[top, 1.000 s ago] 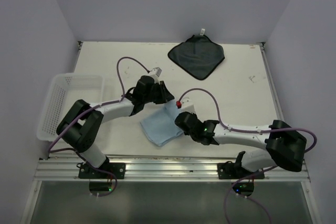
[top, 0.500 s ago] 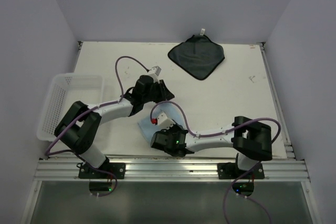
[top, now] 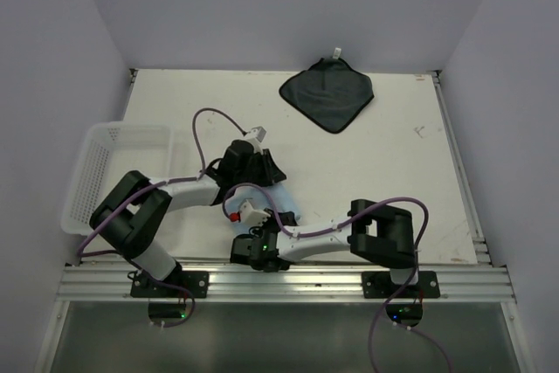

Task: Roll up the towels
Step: Roll the towel

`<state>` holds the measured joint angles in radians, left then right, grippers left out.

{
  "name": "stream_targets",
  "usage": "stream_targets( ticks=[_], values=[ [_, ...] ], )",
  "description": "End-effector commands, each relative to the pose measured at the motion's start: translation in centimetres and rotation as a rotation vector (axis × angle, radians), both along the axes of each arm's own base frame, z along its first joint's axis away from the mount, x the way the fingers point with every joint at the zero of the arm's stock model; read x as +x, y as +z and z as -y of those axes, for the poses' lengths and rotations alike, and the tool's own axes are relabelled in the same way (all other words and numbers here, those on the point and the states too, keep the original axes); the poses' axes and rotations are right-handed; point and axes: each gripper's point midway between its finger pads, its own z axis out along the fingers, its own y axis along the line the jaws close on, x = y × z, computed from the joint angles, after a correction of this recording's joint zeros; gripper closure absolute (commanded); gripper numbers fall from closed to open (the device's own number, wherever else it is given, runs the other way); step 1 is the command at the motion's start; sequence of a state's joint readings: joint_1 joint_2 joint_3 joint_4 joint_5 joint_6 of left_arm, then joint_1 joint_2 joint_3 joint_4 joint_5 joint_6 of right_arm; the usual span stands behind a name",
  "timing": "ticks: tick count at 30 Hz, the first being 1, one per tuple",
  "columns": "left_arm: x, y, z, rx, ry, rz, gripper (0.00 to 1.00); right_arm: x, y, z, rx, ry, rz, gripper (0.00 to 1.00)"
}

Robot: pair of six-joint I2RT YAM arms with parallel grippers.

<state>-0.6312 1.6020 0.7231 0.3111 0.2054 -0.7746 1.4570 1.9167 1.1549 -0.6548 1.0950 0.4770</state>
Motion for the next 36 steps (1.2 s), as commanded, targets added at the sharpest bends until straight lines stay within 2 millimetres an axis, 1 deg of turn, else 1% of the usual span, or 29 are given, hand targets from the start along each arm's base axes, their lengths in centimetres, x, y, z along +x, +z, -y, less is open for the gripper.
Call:
stream_targets(
  ticks=[1,7,10,16,19,20,23,27,28,31,33,34,35,36],
  values=[
    [-0.2,1.7,0.4,-0.063,-0.003,0.052,0.74,0.2,1.3,-0.5,-0.031,-0.004,0.048,1.00],
    [-0.9,0.2,-0.3,-0.052,0.010,0.026,0.74,0.2,1.7,-1.0,-0.034,0.004,0.048,1.00],
    [-1.2,-0.6,-0.6,-0.055,0.022,0.013,0.74,0.0,1.7,-1.3,-0.014,0.006,0.034,0.91],
    [-1.8,-2.1,-1.2,-0.044,0.039,-0.008,0.74,-0.2,2.5,-1.6,0.059,0.011,0.014,0.83],
    [-2.6,-3.1,-1.8,-0.036,0.045,-0.024,0.75,-0.4,3.2,-1.8,0.116,0.014,-0.001,0.76],
    [-2.6,-3.3,-1.9,-0.033,0.049,-0.026,0.75,-0.4,3.4,-1.9,0.135,0.013,-0.007,0.70],
    [-2.9,-4.0,-2.2,-0.025,0.052,-0.036,0.75,-0.7,4.0,-1.9,0.202,0.015,-0.028,0.62],
    [-3.1,-4.4,-2.6,-0.015,0.061,-0.039,0.75,-0.8,4.6,-1.4,0.289,0.005,-0.050,0.57],
    [-3.2,-4.5,-2.7,-0.013,0.063,-0.040,0.75,-0.8,5.2,-1.3,0.330,0.001,-0.061,0.56],
    [-3.2,-4.6,-2.8,-0.011,0.068,-0.040,0.75,-0.7,5.6,-0.7,0.405,-0.009,-0.084,0.52],
    [-3.3,-4.6,-2.8,-0.011,0.067,-0.040,0.75,-0.7,6.2,-0.5,0.521,-0.001,-0.133,0.51],
    [-3.3,-4.6,-2.8,-0.011,0.067,-0.042,0.75,-0.8,6.2,-0.6,0.563,0.010,-0.161,0.49],
    [-3.3,-4.6,-2.8,-0.011,0.067,-0.042,0.75,-0.8,6.5,-0.6,0.659,0.031,-0.214,0.48],
    [-3.3,-4.7,-2.9,-0.007,0.069,-0.043,0.75,-1.0,6.5,-0.8,0.717,0.044,-0.255,0.46]
  ],
)
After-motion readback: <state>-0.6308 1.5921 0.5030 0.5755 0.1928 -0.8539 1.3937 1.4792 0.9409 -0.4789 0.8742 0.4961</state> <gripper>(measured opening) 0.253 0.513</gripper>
